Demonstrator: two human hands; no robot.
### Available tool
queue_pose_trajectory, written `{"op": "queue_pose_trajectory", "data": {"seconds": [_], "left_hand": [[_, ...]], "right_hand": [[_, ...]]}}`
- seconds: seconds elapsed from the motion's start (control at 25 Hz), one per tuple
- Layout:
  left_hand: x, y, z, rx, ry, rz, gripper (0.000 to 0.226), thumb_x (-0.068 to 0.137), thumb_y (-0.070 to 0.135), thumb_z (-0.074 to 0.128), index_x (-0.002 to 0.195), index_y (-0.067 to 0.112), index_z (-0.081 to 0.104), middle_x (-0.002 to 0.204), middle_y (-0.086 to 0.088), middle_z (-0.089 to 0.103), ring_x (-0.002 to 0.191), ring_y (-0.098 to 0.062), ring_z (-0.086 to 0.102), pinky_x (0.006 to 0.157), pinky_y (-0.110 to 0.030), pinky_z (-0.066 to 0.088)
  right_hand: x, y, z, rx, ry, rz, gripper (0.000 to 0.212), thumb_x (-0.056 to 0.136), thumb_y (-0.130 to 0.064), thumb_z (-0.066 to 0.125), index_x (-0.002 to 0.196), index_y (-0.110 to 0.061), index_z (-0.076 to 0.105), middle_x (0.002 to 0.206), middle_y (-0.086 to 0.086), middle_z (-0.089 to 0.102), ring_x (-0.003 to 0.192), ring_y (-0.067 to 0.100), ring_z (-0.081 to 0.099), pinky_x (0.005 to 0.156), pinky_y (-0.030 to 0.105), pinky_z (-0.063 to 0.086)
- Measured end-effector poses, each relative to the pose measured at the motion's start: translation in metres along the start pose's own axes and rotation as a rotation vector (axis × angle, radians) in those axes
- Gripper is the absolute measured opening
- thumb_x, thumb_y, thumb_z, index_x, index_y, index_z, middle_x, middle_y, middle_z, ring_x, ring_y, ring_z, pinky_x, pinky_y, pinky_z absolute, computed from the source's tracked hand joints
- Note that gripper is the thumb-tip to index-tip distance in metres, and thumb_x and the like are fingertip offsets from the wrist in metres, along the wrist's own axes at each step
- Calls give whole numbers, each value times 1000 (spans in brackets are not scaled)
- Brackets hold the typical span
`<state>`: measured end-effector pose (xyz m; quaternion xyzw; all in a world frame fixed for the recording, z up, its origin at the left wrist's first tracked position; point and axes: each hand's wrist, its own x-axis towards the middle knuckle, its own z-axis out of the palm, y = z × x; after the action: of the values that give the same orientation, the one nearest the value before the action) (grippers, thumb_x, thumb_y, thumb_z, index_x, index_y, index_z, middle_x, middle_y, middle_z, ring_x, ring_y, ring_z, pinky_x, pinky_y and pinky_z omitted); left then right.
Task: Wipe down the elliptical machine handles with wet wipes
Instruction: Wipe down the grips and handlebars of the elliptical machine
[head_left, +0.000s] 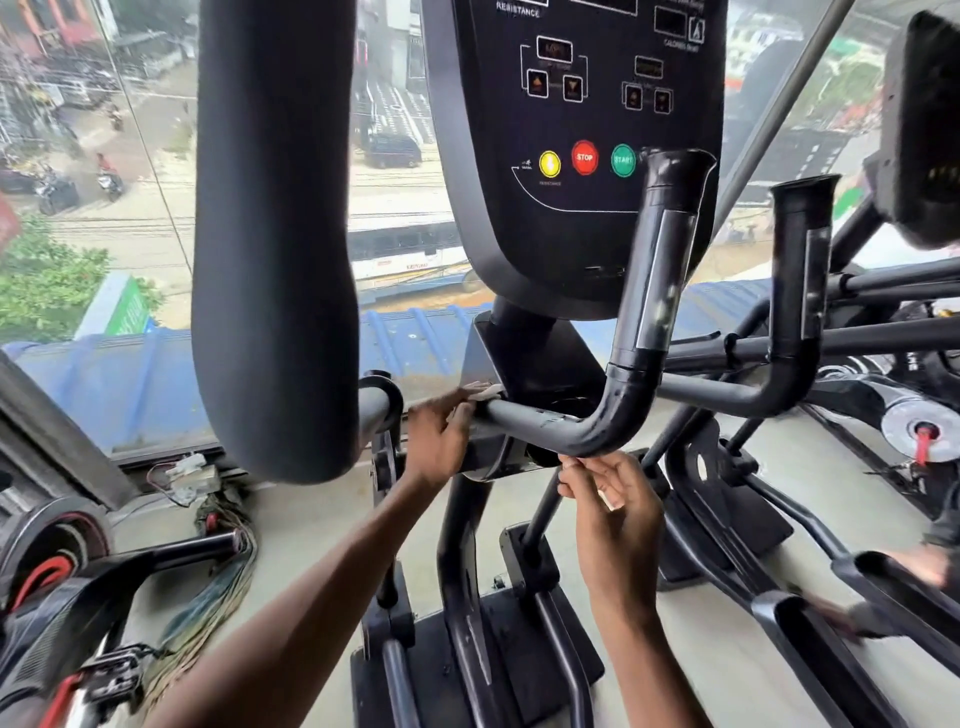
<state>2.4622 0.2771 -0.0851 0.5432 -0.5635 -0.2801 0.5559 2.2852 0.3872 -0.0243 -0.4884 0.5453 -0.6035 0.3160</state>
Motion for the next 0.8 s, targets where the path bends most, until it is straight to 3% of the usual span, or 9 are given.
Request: {"op": "queue_pose_trajectory", "data": {"seconds": [0.08, 0.24, 0.36, 0.44, 0.56, 0.68, 0.76, 0.8], "left_hand": [[-11, 1, -2, 11, 8, 86, 40, 92, 15, 51, 123, 9, 75, 122, 0, 74, 115, -4, 65, 101, -18, 48], [-17, 4, 1, -71, 60, 46, 37, 95, 5, 52, 126, 7, 72, 126, 2, 70, 121, -6, 63, 108, -35, 49], [-43, 9, 6, -78, 47, 254, 39, 97, 1, 51, 131, 7, 70, 137, -2, 67, 134, -13, 59, 114, -31, 45], [-44, 5, 10, -65, 67, 259, 39, 99, 0, 52, 133, 11, 68, 139, 0, 65, 134, -16, 59, 113, -31, 46], [-39, 8, 15, -58, 113, 164, 37, 103, 8, 50, 135, 15, 67, 141, 2, 63, 135, -16, 58, 113, -37, 47], [-51, 12, 19, 6, 115, 357, 38, 106, 21, 46, 135, 6, 66, 147, -3, 56, 135, -17, 54, 115, -30, 42], [-48, 16, 17, -6, 133, 231, 44, 103, 35, 44, 132, 12, 68, 143, 3, 50, 126, -12, 56, 108, -21, 44], [-44, 16, 17, 8, 149, 160, 47, 101, 39, 43, 131, 15, 69, 139, 6, 54, 124, -10, 56, 107, -25, 47]], "right_hand": [[1, -2, 1, -1, 3, -1, 11, 88, -25, 74, 95, -16, 71, 95, 2, 77, 93, 23, 74, 90, 55, 59], [2, -2, 1, -9, 1, 7, 15, 85, -28, 73, 92, -15, 71, 93, 3, 77, 92, 23, 74, 90, 56, 59], [2, -2, 0, -17, 8, 4, 15, 84, -27, 73, 92, -14, 71, 92, 4, 77, 92, 23, 73, 90, 56, 59], [4, -2, 2, -18, 16, 10, 15, 84, -27, 73, 91, -14, 71, 92, 4, 76, 92, 24, 73, 90, 56, 59], [1, -2, 2, -16, 7, 11, 14, 87, -26, 75, 94, -15, 69, 93, 1, 76, 93, 21, 73, 90, 54, 60], [-3, -6, 2, -28, -16, -50, 19, 91, -21, 80, 101, -17, 65, 94, -3, 73, 95, 16, 71, 85, 39, 61], [-2, -7, 4, -9, -23, -63, 24, 88, -25, 80, 102, -16, 63, 92, -2, 73, 95, 17, 71, 82, 29, 58], [-2, -8, 4, -6, -21, -64, 24, 88, -26, 80, 102, -16, 63, 91, -3, 73, 94, 16, 71, 80, 26, 57]]}}
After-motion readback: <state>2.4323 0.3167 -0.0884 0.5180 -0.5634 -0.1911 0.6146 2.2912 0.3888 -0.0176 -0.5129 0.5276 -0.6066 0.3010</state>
